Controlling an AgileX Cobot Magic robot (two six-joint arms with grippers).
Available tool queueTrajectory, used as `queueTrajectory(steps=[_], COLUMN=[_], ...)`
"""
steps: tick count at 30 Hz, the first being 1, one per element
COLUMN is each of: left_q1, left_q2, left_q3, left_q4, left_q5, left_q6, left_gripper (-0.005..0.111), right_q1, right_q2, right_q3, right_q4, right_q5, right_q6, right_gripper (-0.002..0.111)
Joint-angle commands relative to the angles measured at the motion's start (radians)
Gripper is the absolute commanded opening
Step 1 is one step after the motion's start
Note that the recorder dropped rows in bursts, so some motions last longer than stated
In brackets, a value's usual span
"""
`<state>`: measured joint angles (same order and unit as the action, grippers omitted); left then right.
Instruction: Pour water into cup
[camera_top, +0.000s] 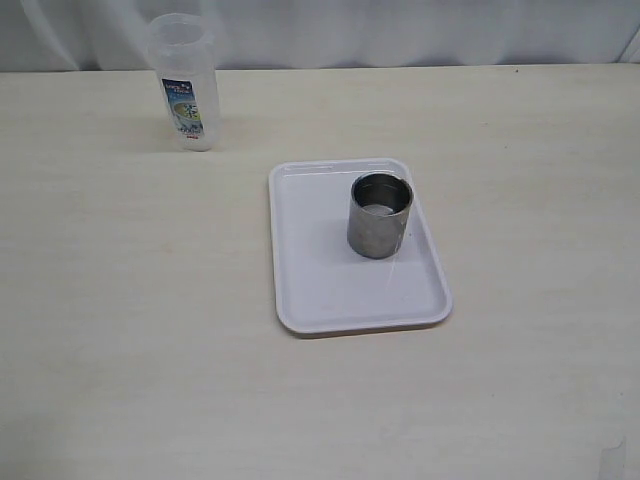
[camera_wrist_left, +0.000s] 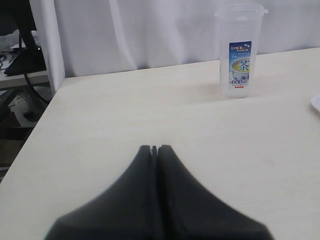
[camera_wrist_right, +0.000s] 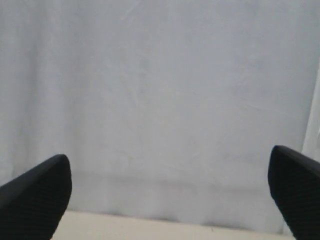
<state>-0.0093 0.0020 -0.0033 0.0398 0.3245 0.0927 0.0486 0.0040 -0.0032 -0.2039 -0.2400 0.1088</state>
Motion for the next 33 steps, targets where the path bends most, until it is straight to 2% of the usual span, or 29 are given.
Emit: queueTrajectory(steps=[1, 11, 33], left_q1=[0.004, 0.004, 0.004], left_q2=[-0.002, -0.002, -0.002], left_q3=[0.003, 0.003, 0.003], left_q4=[0.002, 0.002, 0.002], left_q5=[-0.004, -0.004, -0.004], left_q6=[-0.004, -0.004, -0.004], left_gripper=[0.0, 0.0, 0.0], right_q1=[0.0, 0.0, 0.0], right_q2=[-0.004, -0.004, -0.004], right_q3=[0.003, 0.003, 0.003], right_q4=[0.039, 0.119, 0.117], right_q5=[0.197, 0.564, 0.564], right_q6=[-0.097, -0.095, -0.017], right_gripper=[0.11, 0.11, 0.109])
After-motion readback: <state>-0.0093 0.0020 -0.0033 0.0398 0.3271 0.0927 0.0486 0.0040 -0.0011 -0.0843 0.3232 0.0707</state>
